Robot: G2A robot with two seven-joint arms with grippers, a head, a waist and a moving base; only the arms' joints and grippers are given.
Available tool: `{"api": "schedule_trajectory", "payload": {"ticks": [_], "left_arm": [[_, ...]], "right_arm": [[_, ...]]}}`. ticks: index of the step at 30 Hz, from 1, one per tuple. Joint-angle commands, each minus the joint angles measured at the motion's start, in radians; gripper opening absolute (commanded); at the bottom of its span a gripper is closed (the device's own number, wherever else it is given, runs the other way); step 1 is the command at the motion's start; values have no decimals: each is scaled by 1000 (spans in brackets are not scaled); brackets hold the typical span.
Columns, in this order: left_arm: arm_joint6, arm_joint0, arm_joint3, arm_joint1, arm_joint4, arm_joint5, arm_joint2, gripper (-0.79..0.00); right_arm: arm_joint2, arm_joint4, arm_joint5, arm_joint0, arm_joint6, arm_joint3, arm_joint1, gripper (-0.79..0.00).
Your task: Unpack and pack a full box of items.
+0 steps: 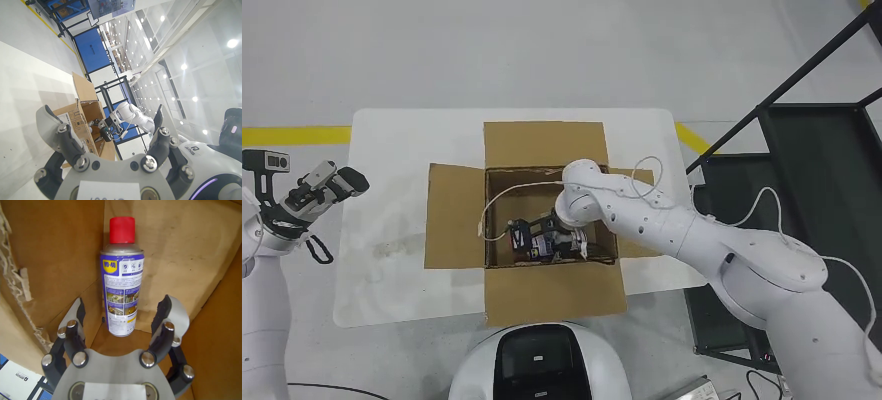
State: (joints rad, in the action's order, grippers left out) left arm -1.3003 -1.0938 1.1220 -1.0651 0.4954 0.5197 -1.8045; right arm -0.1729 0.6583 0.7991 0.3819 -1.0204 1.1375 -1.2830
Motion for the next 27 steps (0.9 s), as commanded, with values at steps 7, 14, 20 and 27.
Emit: {"api": "schedule_trajectory", "payload": {"ticks": [7,14,20,27], "left_arm": [[0,0,0,0,0,0,0,0],[0,0,0,0,0,0,0,0],[0,0,0,0,0,0,0,0],[0,0,0,0,0,0,0,0]], "right_arm": [[-103,34,18,15,166,55,54,0],[-328,136,41,132,420,229,192,0],[-639,247,30,420,660,423,337,0],[-1025,439,-61,864,860,625,457,0]]}}
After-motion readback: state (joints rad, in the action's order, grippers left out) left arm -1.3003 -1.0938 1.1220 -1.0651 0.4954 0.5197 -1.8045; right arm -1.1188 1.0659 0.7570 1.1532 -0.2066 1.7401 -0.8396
